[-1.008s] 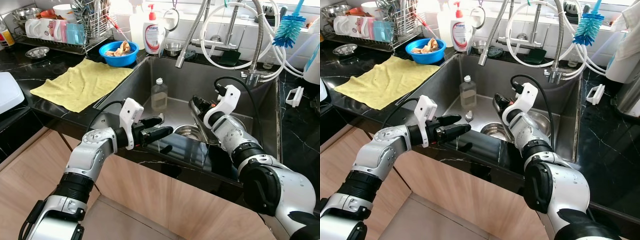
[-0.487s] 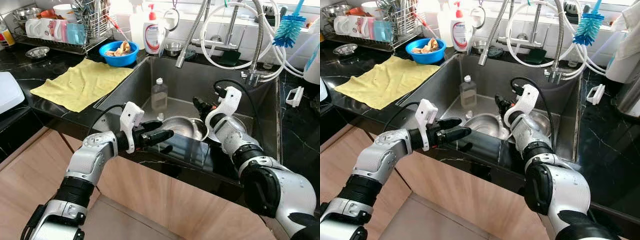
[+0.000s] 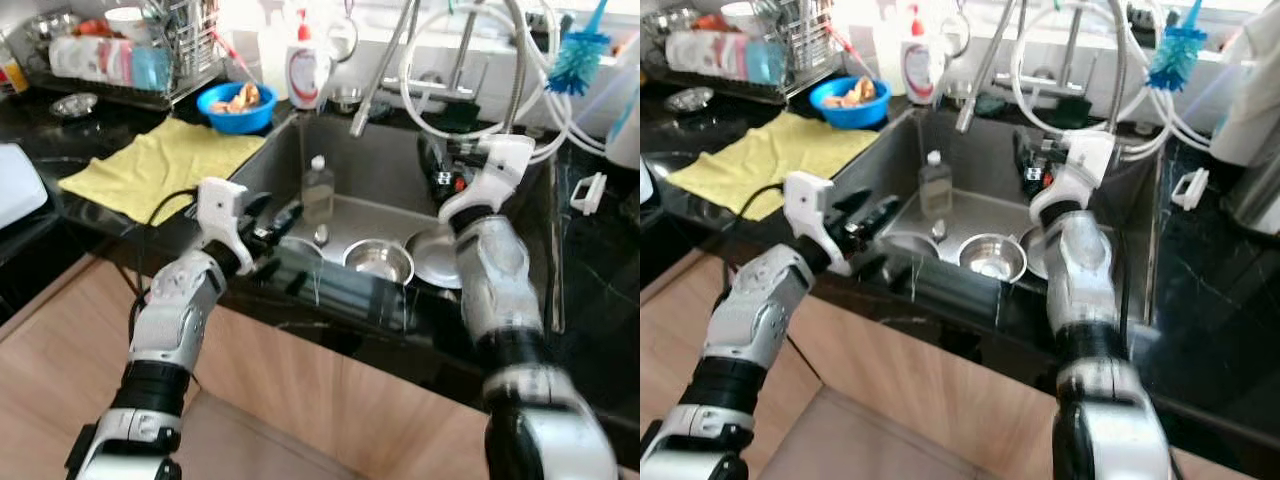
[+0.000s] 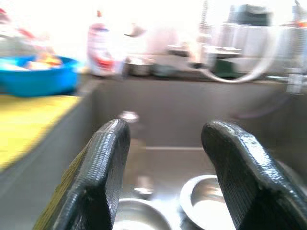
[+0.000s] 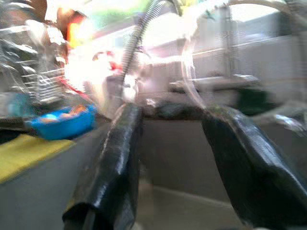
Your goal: Kitchen organization
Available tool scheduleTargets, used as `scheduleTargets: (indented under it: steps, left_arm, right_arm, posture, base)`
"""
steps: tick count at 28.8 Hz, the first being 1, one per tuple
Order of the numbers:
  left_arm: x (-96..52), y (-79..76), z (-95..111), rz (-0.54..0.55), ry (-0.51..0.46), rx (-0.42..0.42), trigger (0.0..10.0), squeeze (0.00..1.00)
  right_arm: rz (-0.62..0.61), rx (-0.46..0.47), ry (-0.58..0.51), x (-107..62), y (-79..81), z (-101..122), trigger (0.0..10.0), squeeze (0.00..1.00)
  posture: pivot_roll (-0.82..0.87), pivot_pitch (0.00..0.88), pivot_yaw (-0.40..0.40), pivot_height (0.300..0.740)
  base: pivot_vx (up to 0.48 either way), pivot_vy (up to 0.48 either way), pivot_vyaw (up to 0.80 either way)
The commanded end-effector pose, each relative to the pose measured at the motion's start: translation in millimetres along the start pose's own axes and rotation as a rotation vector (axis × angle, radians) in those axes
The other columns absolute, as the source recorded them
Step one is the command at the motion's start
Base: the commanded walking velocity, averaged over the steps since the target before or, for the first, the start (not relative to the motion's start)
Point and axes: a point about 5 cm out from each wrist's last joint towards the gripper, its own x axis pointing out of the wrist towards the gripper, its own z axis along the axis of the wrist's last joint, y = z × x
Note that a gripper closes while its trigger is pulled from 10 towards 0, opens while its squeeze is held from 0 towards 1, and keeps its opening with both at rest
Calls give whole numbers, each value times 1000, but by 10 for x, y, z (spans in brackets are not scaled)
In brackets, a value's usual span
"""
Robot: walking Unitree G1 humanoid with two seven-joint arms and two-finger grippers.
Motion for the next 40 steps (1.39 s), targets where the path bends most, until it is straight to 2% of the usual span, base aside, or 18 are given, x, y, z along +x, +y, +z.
scheduleTargets:
  steps: [1, 3, 4, 5, 7, 12, 14, 17, 21, 23, 25, 38, 40]
  left_arm:
    - [-121, 135, 107, 127, -65, 100, 10000, 0]
    - [-192, 183, 142, 172, -92, 122, 10000, 0]
    - [-243, 208, 164, 195, -102, 151, 10000, 0]
    - [-280, 205, 171, 199, -105, 175, 10000, 0]
    - [-361, 181, 191, 210, -118, 214, 10000, 0]
    - [-462, 129, 170, 251, -120, 216, 10000, 0]
    - [-528, 95, 60, 266, -89, 221, 10000, 0]
    - [-553, 116, 18, 299, -70, 217, 10000, 0]
    - [-531, 103, 69, 303, -84, 209, 10000, 0]
    - [-504, 71, 75, 301, -89, 201, 10000, 0]
    - [-511, 54, 68, 302, -90, 199, 10000, 0]
    - [-527, 36, 89, 322, -115, 193, 10000, 0]
    - [-531, 38, 110, 341, -131, 191, 10000, 0]
  right_arm:
    - [-100, -19, -100, -194, -60, 236, 10000, 0]
    - [-138, -25, -112, -350, -86, 261, 10000, 0]
    - [-144, -89, -131, -454, -85, 288, 10000, 0]
    - [-155, -108, -116, -534, -82, 282, 10000, 0]
    - [-173, -105, -101, -709, -61, 316, 10000, 0]
    - [-197, -111, -88, -824, -68, 372, 10000, 0]
    - [-214, -124, -36, -902, -98, 330, 10000, 0]
    - [-227, -117, -8, -927, -99, 313, 10000, 0]
    - [-230, -107, 2, -936, -89, 320, 10000, 0]
    - [-256, -73, 12, -971, -106, 282, 10000, 0]
    - [-239, -99, 20, -979, -93, 281, 10000, 0]
    - [-213, -92, 12, -953, -31, 335, 10000, 0]
    - [-173, -101, -11, -916, 35, 393, 10000, 0]
  posture:
    - [-34, 0, 44, 740]
    - [-38, 0, 43, 740]
    - [-38, 0, 43, 740]
    - [-45, 0, 35, 740]
    - [-43, 0, 33, 740]
    - [-52, 0, 33, 740]
    - [-52, 0, 29, 740]
    - [-62, 0, 22, 740]
    - [-61, 0, 23, 740]
    - [-57, 0, 23, 740]
    - [-59, 0, 22, 740]
    - [-61, 0, 29, 740]
    - [-63, 0, 30, 740]
  base:
    - [0, 0, 0]
    - [0, 0, 0]
    - [0, 0, 0]
    - [0, 0, 0]
    - [0, 0, 0]
    - [0, 0, 0]
    - [0, 0, 0]
    - [0, 0, 0]
    - [0, 0, 0]
    - [0, 0, 531]
    - [0, 0, 800]
    - [0, 0, 800]
    - [0, 0, 800]
